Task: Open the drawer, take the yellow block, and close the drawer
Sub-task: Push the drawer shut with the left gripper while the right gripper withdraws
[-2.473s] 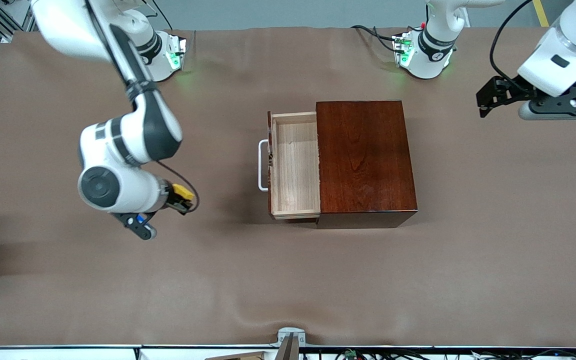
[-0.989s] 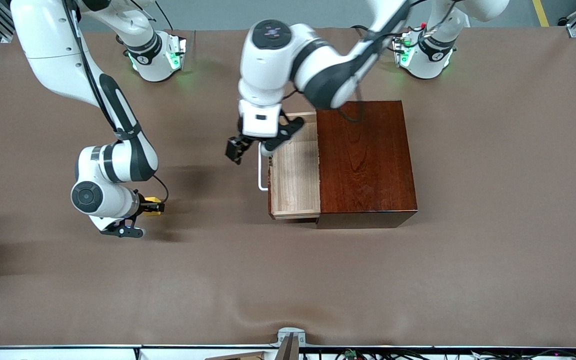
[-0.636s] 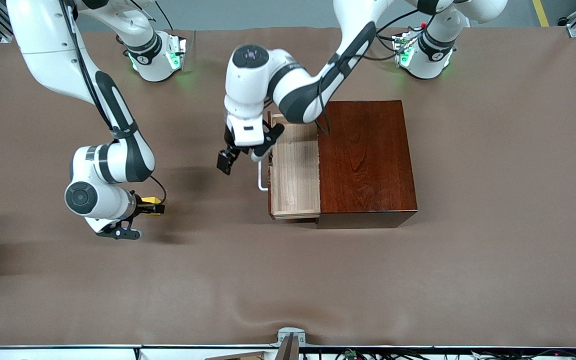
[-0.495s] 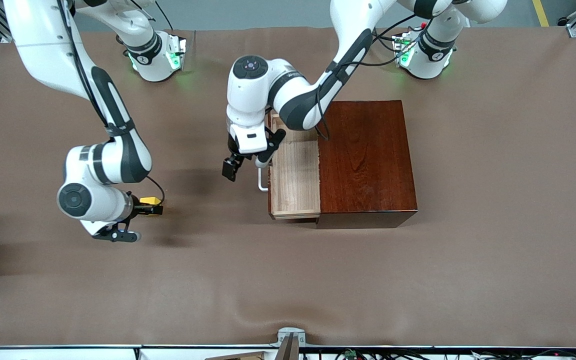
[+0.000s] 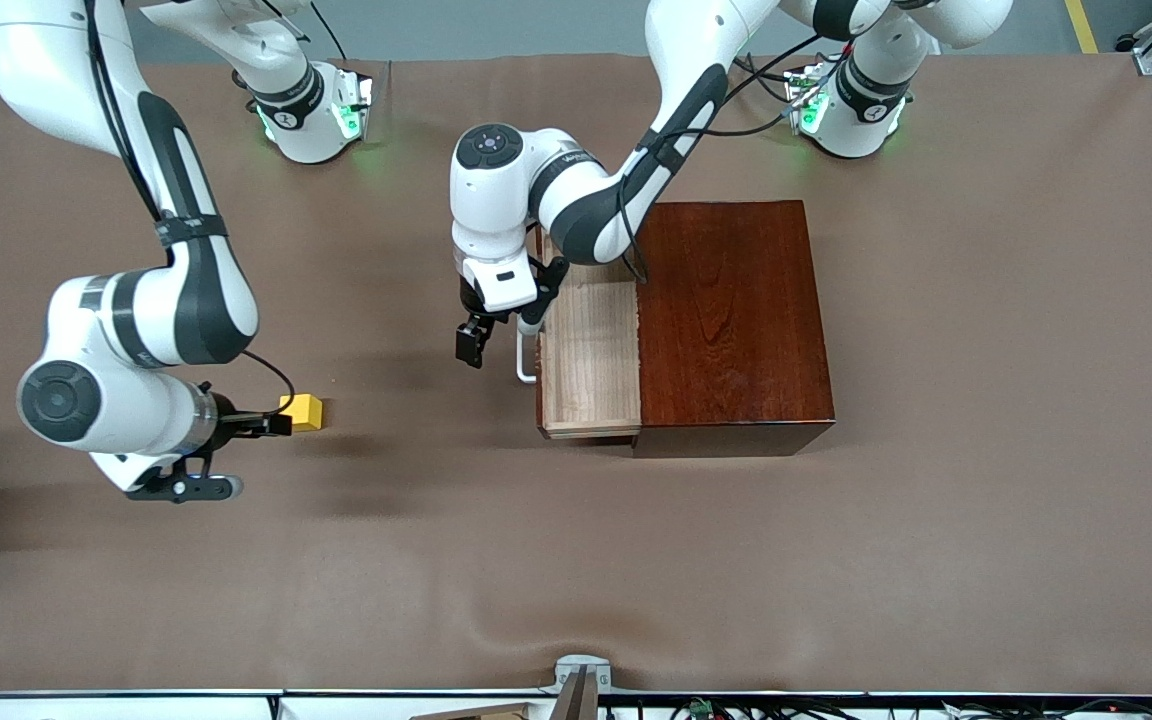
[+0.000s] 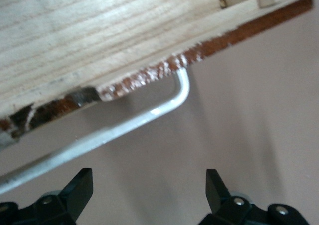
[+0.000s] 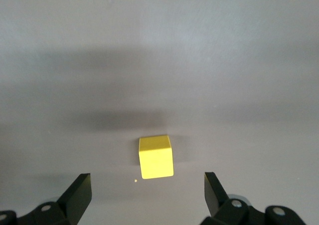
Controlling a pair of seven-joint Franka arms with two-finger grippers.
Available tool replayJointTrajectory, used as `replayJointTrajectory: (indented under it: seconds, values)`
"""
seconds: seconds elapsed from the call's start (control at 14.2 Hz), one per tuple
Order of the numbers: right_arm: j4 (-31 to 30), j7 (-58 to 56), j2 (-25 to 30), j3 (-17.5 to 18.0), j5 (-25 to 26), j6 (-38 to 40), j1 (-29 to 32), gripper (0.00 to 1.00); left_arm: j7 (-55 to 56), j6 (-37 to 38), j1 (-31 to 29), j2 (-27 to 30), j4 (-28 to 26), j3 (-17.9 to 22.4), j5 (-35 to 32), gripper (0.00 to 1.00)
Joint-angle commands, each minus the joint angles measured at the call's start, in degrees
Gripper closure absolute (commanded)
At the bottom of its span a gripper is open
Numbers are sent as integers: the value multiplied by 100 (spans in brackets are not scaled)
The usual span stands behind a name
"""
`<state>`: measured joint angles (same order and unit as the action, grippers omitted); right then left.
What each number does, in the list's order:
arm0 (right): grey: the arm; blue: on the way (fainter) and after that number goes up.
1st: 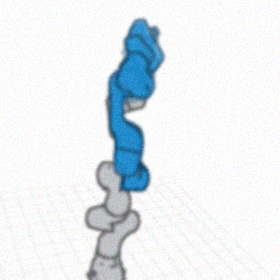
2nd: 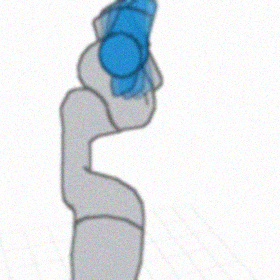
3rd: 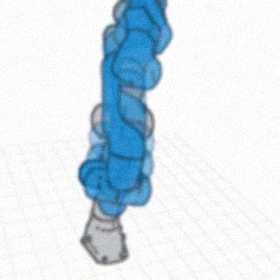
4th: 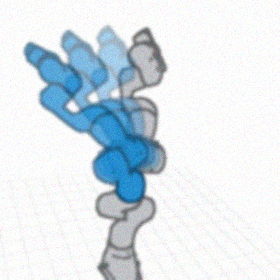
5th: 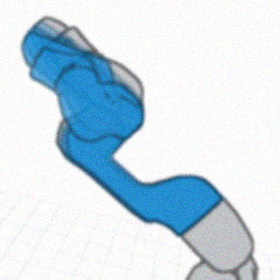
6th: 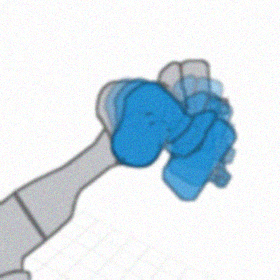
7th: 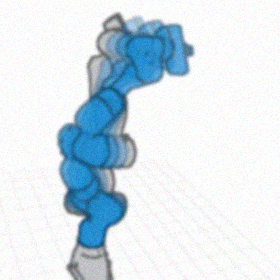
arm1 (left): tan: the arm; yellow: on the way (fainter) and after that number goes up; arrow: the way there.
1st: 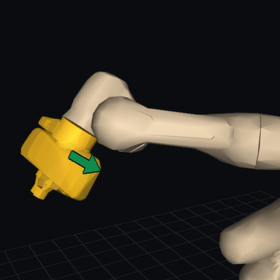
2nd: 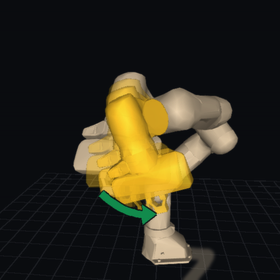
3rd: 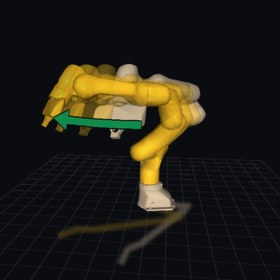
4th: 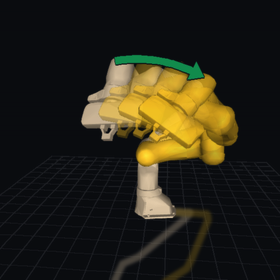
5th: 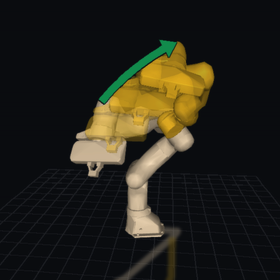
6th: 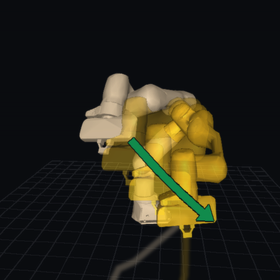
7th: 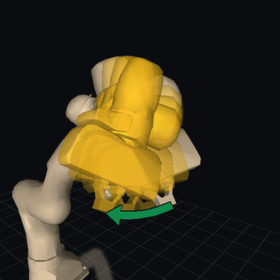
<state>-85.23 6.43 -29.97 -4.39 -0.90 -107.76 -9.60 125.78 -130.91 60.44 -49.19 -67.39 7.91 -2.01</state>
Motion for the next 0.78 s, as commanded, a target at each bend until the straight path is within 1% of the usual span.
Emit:
replayJointTrajectory:
  seconds: [0.0,0.07,0.21,0.28,0.57,0.71]
  values:
    - [470,218,62,88,-76,133,195,0,184,328,12,-82,147,79,-89,0]
    - [655,219,62,79,-85,298,204,0,140,503,-84,-38,147,79,-97,0]
    - [1225,236,44,79,-181,1183,221,0,-18,820,-190,41,147,70,-98,0]
    - [1497,236,27,70,-260,1448,239,0,-184,943,-269,50,147,53,-89,0]
    - [2236,227,123,52,-288,2180,345,0,-317,1409,-419,164,139,52,-97,0]
    - [2353,236,351,26,-253,2373,354,0,-440,1524,-446,173,86,44,-80,0]
